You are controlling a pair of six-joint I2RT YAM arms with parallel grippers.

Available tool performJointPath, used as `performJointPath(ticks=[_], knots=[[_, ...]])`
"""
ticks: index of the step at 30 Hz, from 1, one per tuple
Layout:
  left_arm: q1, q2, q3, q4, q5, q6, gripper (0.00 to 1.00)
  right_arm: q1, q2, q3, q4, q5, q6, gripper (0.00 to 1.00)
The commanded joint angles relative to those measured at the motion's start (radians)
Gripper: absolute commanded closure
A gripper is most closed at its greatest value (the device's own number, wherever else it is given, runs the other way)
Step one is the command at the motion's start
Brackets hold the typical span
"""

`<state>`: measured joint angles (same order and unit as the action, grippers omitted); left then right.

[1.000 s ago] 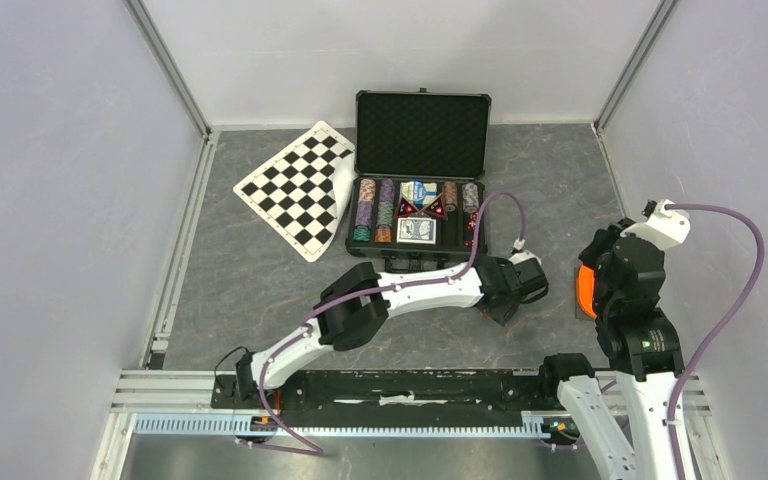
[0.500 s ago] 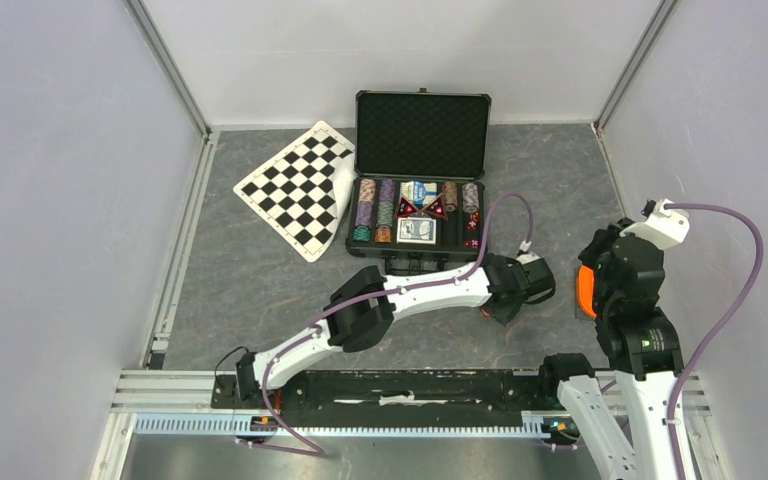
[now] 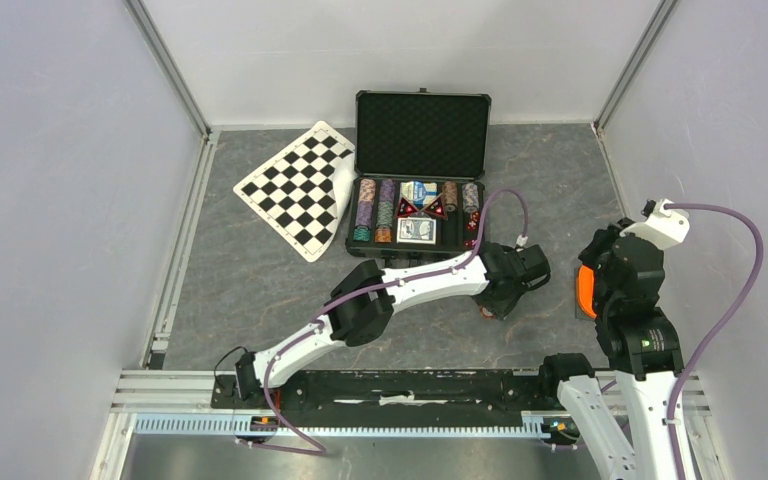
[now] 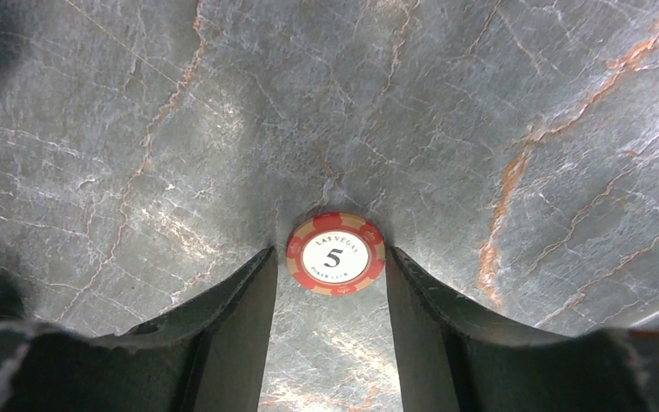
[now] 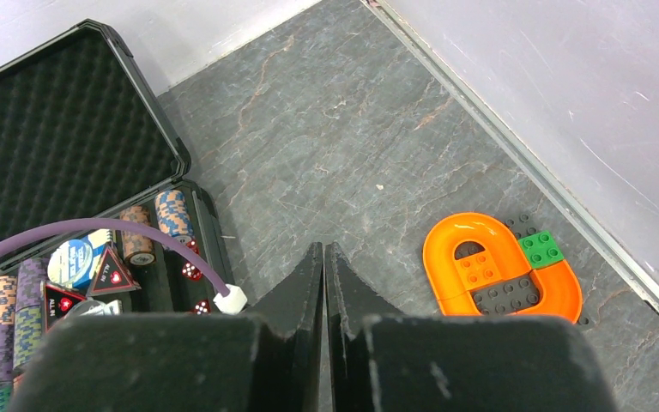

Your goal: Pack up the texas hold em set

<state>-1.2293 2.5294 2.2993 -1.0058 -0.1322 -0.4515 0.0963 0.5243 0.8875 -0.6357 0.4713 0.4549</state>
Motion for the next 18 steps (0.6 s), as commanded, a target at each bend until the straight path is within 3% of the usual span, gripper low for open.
performJointPath(ticks=[1,18], knots=[[0.012,0.083,0.003,-0.107,0.051,0.05,0.45,0.0,-0.005,0.007,0.033,0.003,-0.012,0.92],[0.011,0.05,-0.003,-0.166,0.002,0.073,0.65,-0.001,0.013,-0.019,0.056,-0.006,-0.008,0.91]])
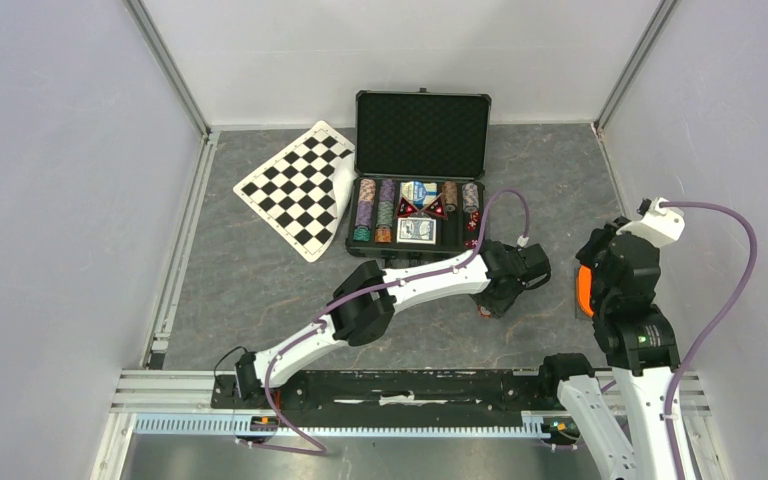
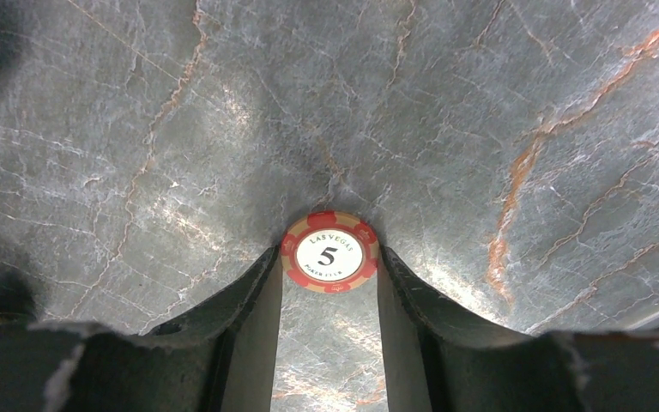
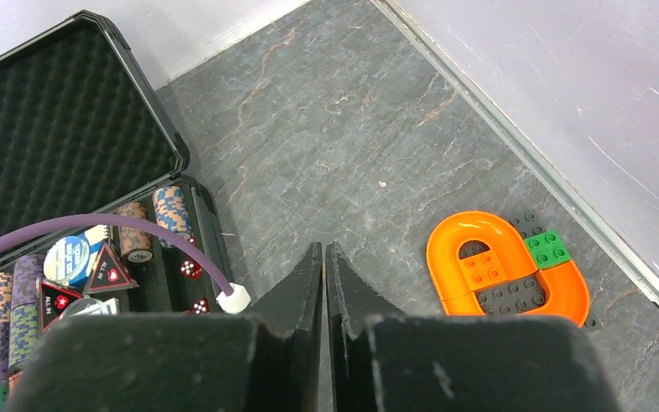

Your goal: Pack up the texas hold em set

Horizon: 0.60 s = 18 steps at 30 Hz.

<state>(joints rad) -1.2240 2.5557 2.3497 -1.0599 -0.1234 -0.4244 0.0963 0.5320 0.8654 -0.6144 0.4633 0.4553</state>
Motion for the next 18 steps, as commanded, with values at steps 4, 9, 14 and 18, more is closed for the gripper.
performJointPath(ticks=[4,9,14,18], knots=[[0.007,-0.043,-0.084,-0.091,-0.033,0.055,0.66,0.0,0.005,0.001,0.033,0.002,-0.009,0.91],[0.015,-0.12,-0.13,-0.04,-0.017,0.056,0.66,0.0,-0.003,0.001,0.032,0.011,-0.011,0.91],[0.03,-0.189,-0.175,-0.031,-0.044,0.055,0.66,0.001,-0.004,-0.017,0.045,0.006,-0.008,0.91],[0.05,-0.26,-0.244,0.014,-0.041,0.053,0.66,0.001,0.007,-0.009,0.041,-0.005,-0.009,0.91]])
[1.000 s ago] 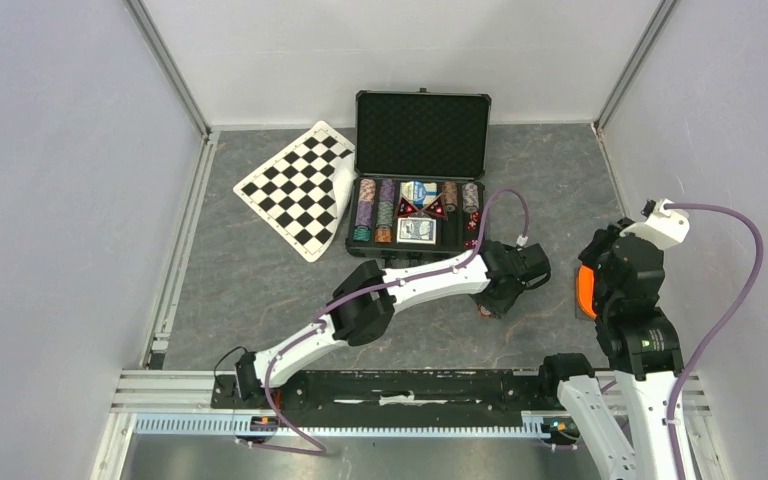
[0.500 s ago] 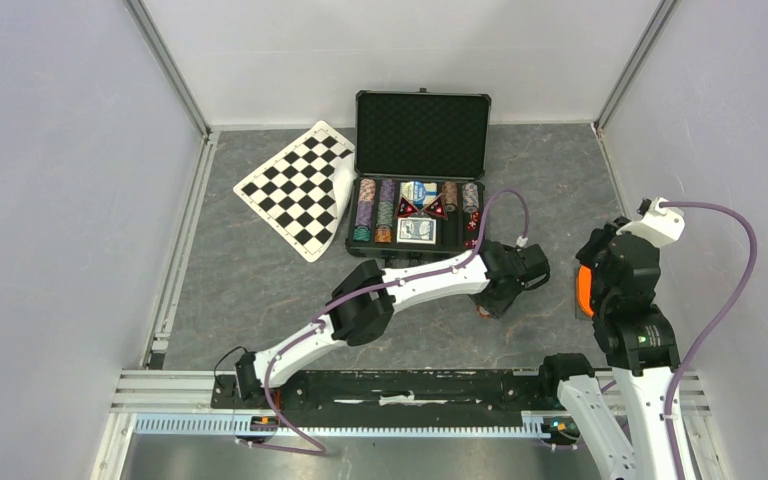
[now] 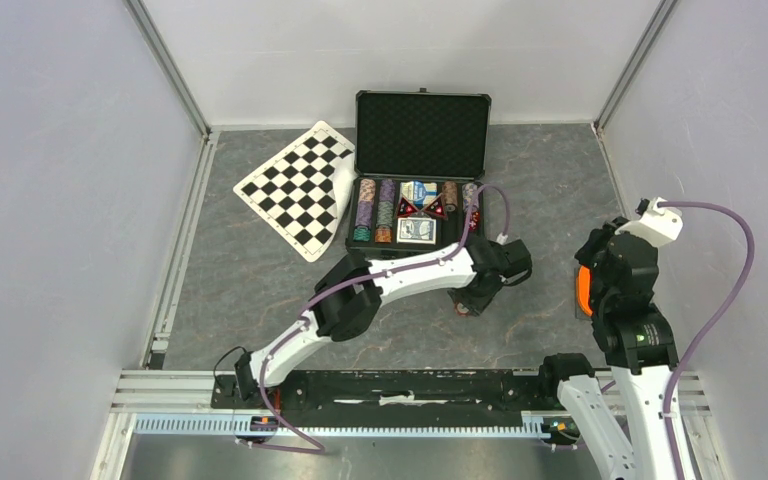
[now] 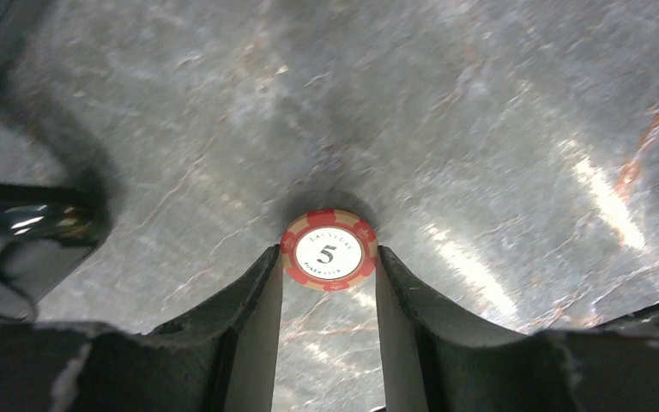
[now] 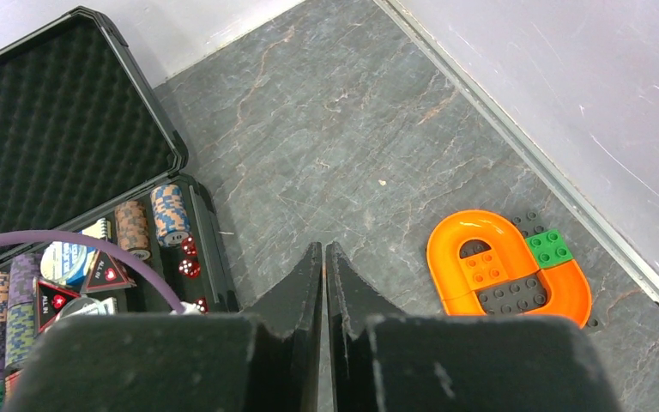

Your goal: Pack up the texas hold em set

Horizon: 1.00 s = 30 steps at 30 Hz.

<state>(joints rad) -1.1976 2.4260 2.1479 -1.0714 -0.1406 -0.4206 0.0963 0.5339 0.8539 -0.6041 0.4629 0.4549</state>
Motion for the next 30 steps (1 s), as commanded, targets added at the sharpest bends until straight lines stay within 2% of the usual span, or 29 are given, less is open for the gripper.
performJointPath(ticks=[1,8,16,23,28,30], knots=[[0.029,-0.144,-0.052,0.034,-0.022,0.05,0.66,-0.001,0.005,0.005,0.03,-0.004,-0.009,0.91],[0.061,-0.229,-0.096,0.035,-0.024,0.061,0.67,0.0,0.005,-0.019,0.04,-0.027,-0.005,0.91],[0.165,-0.349,-0.166,0.034,-0.068,0.087,0.67,0.008,0.029,-0.039,0.052,-0.079,-0.004,0.91],[0.284,-0.42,-0.195,0.031,-0.09,0.117,0.67,0.007,0.09,-0.084,0.104,-0.244,-0.016,0.91],[0.362,-0.435,-0.22,0.068,-0.048,0.134,0.68,0.008,0.172,-0.103,0.138,-0.375,-0.035,0.82],[0.364,-0.457,-0.264,0.112,-0.031,0.137,0.68,0.008,0.195,-0.117,0.147,-0.415,-0.071,0.69]])
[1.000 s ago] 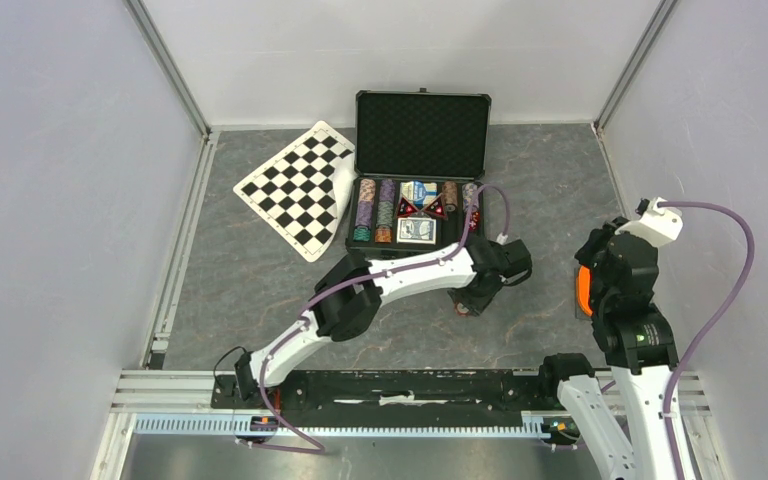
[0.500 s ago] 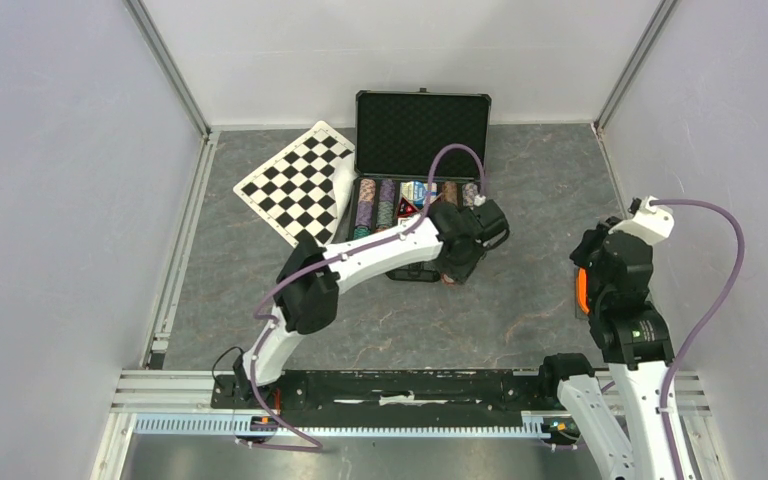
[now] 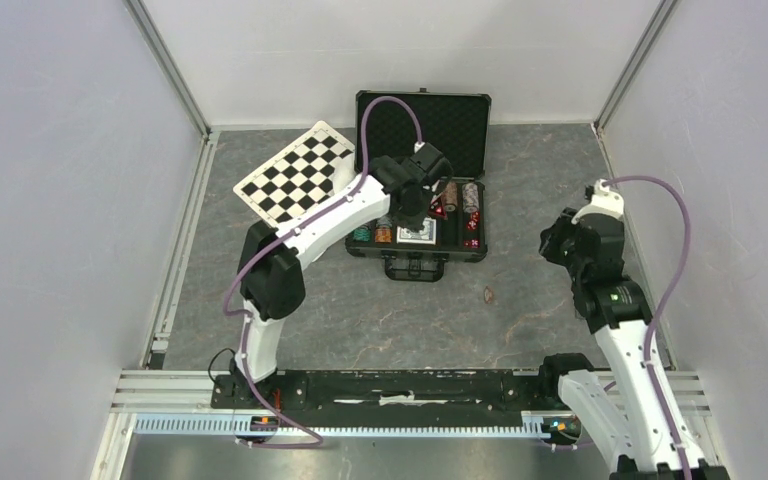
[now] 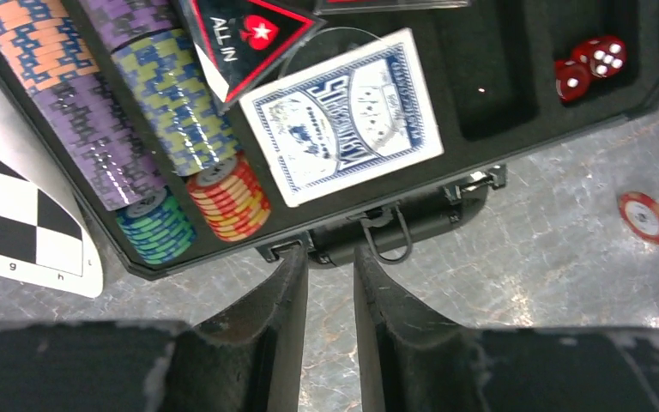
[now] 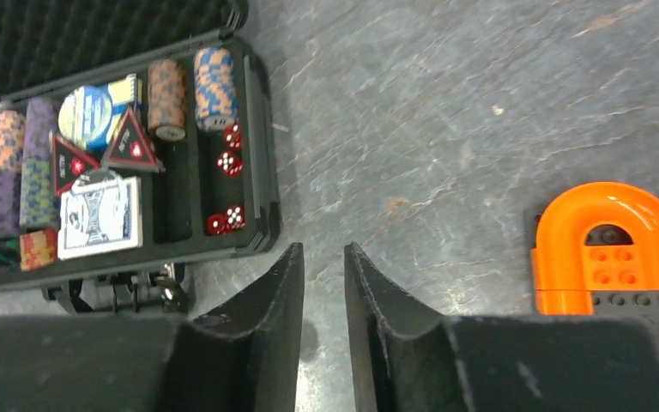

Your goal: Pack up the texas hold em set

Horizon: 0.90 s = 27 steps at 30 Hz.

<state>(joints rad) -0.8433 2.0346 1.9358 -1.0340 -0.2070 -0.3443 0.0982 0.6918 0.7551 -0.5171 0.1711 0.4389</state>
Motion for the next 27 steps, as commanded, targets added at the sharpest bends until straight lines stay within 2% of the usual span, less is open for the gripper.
performJointPath(ticks=[1,4,8,12,16,18,21,27], knots=[[0.009,-0.085,-0.09,0.109,0.057,0.061,0.67,0.006,0.045,-0.029,0.058,-0.122,-0.065,0.63],[0.006,-0.14,-0.203,0.186,0.088,0.045,0.55,0.005,0.101,-0.033,-0.023,-0.142,-0.098,0.47],[-0.025,-0.212,-0.336,0.306,0.132,0.028,0.43,0.006,0.149,-0.085,-0.147,-0.134,-0.141,0.43],[-0.136,-0.214,-0.364,0.357,0.082,-0.017,0.33,0.005,0.13,-0.167,-0.184,-0.121,-0.136,0.49],[-0.152,-0.222,-0.409,0.406,0.061,-0.044,0.31,0.005,0.146,-0.236,-0.108,-0.231,-0.11,0.55],[-0.152,-0.244,-0.432,0.41,0.053,-0.045,0.31,0.006,0.179,-0.279,-0.051,-0.283,-0.095,0.68],[-0.152,-0.294,-0.474,0.413,0.027,-0.04,0.3,0.007,0.253,-0.321,0.018,-0.379,-0.088,0.75],[-0.146,-0.335,-0.525,0.413,0.004,-0.031,0.28,0.03,0.336,-0.29,0.061,-0.356,-0.081,0.75]])
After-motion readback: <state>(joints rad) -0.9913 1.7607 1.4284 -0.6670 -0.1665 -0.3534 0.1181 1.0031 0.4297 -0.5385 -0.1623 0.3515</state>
